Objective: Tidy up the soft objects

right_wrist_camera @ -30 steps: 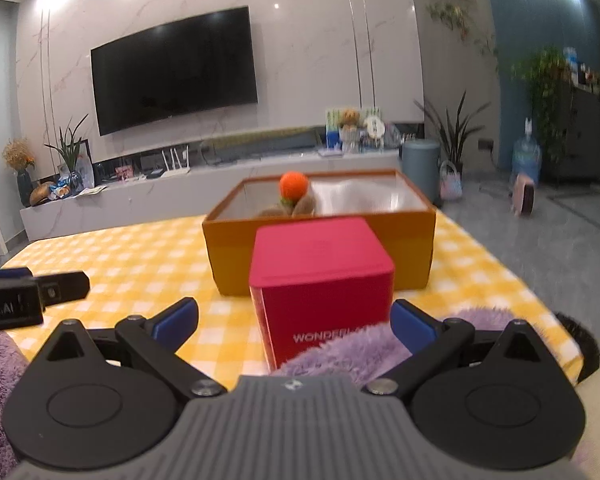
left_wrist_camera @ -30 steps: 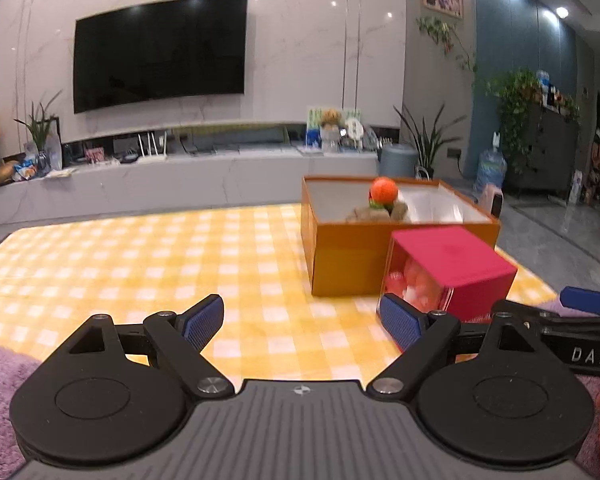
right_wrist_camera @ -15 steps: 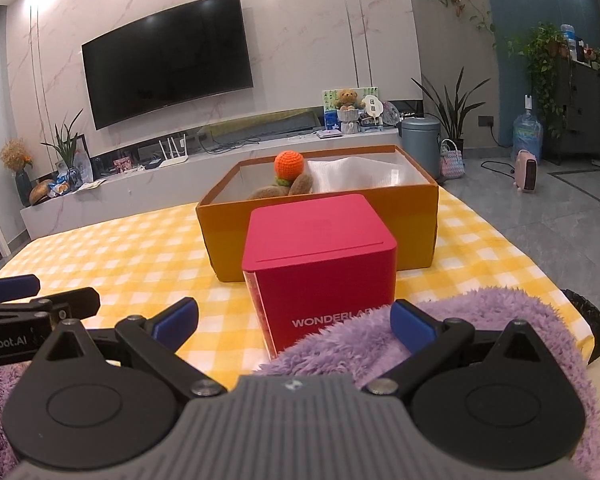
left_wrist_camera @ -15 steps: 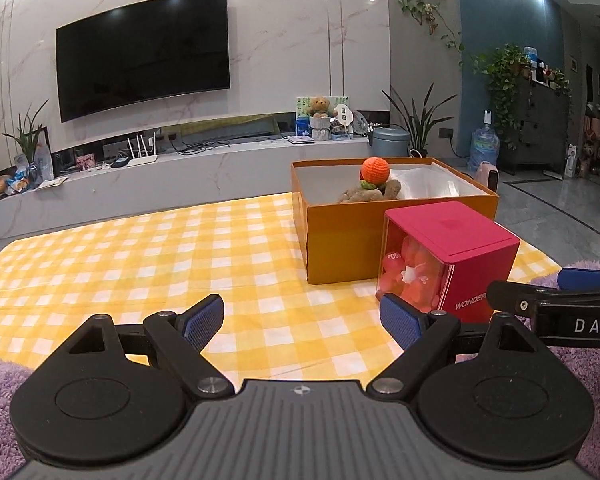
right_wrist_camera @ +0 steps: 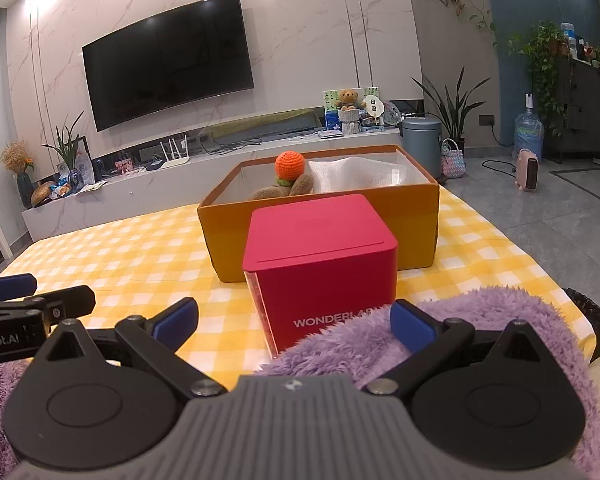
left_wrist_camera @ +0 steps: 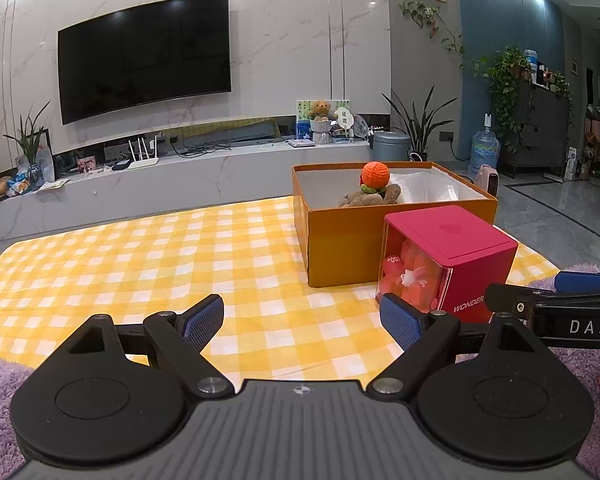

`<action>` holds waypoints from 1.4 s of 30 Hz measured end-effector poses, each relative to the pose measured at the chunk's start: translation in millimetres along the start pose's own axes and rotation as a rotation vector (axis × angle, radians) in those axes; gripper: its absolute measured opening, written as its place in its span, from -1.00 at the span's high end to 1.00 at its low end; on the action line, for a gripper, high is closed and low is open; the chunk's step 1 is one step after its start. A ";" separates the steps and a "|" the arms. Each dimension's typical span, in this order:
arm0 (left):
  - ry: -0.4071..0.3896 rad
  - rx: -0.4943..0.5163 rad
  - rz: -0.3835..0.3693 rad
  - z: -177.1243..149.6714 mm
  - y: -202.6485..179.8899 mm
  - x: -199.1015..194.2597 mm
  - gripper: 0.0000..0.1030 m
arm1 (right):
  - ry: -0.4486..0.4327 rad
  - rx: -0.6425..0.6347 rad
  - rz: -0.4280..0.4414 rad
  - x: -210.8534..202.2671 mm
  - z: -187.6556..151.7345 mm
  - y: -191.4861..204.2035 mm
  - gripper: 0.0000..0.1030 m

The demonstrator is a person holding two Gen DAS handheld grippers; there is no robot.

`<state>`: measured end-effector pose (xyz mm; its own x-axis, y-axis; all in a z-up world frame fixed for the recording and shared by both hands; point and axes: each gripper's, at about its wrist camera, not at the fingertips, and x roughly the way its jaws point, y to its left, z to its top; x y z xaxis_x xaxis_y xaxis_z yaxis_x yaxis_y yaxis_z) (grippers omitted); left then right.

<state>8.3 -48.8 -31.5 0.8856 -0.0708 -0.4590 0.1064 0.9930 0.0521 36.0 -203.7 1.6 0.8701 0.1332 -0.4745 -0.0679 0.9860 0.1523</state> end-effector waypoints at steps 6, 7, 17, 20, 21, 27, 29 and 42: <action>-0.004 0.002 0.001 0.7 0.4 -1.5 -0.99 | 0.000 0.000 0.000 0.2 0.1 -0.5 -0.94; -0.003 0.001 0.001 0.5 0.3 -1.2 -0.99 | 0.000 0.000 0.000 0.2 0.1 -0.3 -0.94; -0.004 -0.003 0.004 2.3 1.5 -3.1 -0.99 | 0.000 0.000 0.000 0.4 -0.1 -0.7 -0.94; -0.004 -0.003 0.003 2.2 1.5 -2.9 -0.99 | -0.001 -0.001 0.000 0.6 0.0 -0.6 -0.94; -0.004 -0.003 0.003 2.6 1.6 -3.4 -0.99 | -0.001 0.000 0.000 0.4 0.0 -0.8 -0.95; -0.002 -0.008 0.007 1.5 2.8 -2.8 -0.99 | -0.004 0.001 -0.001 -0.7 0.0 0.0 -0.94; 0.000 -0.013 0.007 1.2 3.6 -2.8 -0.99 | -0.004 0.001 -0.002 -0.8 0.4 0.3 -0.94; 0.006 -0.023 0.011 1.4 6.1 -2.0 -0.99 | -0.006 0.000 -0.003 -1.2 0.2 0.5 -0.94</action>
<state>7.8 -42.7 -29.1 0.8839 -0.0594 -0.4640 0.0862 0.9956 0.0367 35.0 -203.3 2.4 0.8730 0.1298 -0.4701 -0.0651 0.9863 0.1513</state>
